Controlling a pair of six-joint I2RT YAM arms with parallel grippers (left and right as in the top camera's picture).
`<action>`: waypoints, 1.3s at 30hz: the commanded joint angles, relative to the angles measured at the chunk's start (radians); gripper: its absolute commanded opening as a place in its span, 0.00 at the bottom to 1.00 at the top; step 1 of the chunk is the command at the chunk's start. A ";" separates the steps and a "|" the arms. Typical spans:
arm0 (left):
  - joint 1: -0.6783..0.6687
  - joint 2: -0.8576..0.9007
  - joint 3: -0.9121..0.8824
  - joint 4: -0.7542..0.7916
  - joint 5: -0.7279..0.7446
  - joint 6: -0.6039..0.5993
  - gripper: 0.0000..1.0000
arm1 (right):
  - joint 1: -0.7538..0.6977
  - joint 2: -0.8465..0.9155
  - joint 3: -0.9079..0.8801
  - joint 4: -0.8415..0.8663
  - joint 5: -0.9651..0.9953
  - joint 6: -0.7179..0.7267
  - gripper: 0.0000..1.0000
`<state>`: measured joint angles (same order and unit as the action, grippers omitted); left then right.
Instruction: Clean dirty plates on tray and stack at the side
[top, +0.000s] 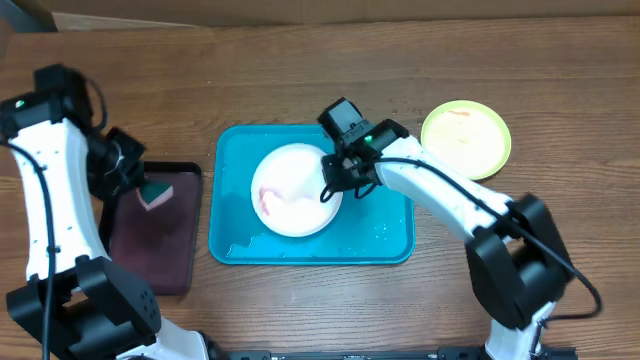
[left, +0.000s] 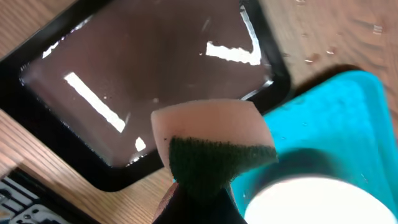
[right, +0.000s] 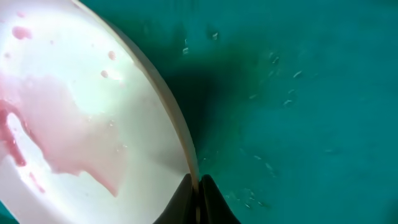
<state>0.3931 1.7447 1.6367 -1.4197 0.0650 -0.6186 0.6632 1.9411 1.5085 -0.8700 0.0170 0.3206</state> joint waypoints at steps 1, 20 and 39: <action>0.041 0.002 -0.099 0.044 0.040 0.021 0.04 | 0.050 -0.071 0.079 -0.029 0.277 -0.016 0.04; 0.223 0.002 -0.372 0.293 0.119 0.012 0.04 | 0.412 -0.072 0.158 -0.119 1.381 -0.248 0.04; 0.222 0.002 -0.373 0.294 0.112 0.013 0.04 | 0.537 -0.072 0.158 0.002 1.469 -0.490 0.04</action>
<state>0.6159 1.7512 1.2675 -1.1282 0.1688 -0.6182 1.1995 1.8961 1.6363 -0.8753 1.4521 -0.1730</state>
